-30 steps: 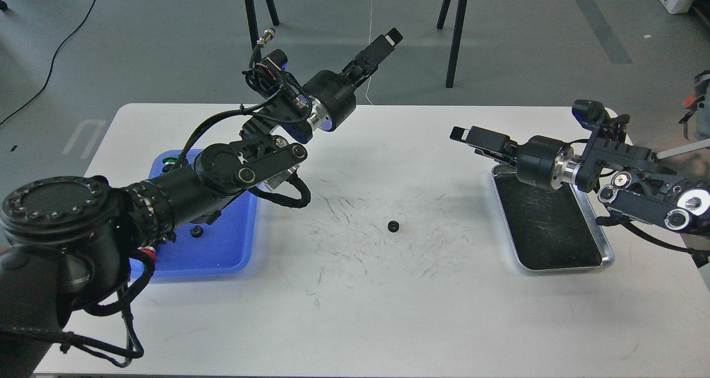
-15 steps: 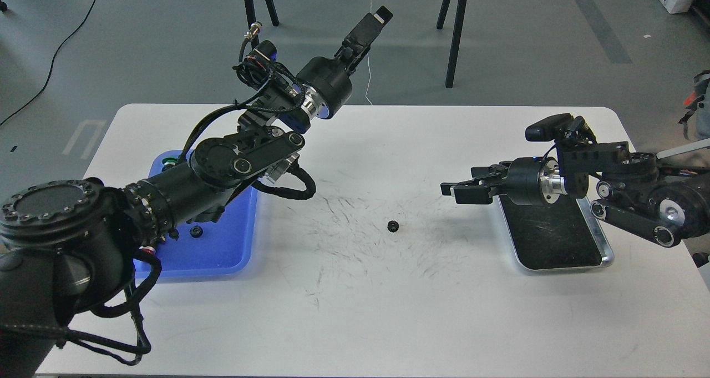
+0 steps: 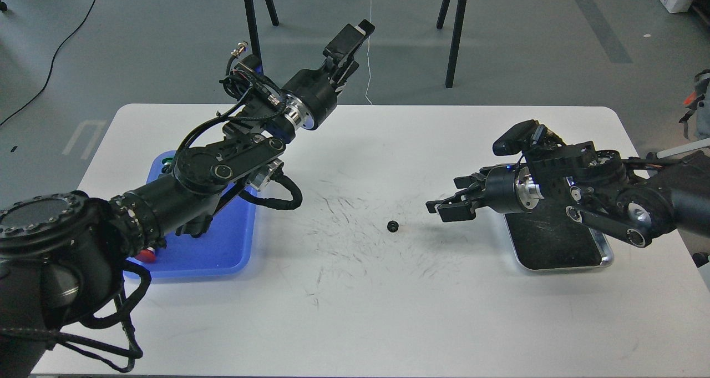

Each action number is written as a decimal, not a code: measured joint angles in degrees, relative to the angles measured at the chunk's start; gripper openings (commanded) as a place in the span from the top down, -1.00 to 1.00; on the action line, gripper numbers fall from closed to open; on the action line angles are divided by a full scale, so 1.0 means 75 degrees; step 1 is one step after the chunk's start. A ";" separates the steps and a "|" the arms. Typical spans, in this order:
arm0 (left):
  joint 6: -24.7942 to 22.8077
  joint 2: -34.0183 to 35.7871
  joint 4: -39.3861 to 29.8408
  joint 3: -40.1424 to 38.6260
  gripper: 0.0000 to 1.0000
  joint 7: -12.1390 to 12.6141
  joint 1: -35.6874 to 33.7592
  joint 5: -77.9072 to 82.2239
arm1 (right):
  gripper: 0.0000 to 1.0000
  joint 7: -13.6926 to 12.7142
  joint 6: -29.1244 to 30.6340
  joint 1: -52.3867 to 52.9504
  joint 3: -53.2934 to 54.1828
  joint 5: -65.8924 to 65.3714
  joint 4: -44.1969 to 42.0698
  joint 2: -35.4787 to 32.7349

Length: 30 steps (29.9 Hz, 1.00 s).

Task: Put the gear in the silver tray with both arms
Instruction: 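Raise the left gripper away and extend the right gripper toward the gear, then lower the right gripper over the black gear on the table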

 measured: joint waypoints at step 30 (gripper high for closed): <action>-0.0489 0.1864 -0.1011 -0.0726 -0.99 0.0000 0.1795 -0.0035 | -0.97 -0.0001 -0.0007 0.0175 -0.0830 -0.0307 -0.0017 0.0882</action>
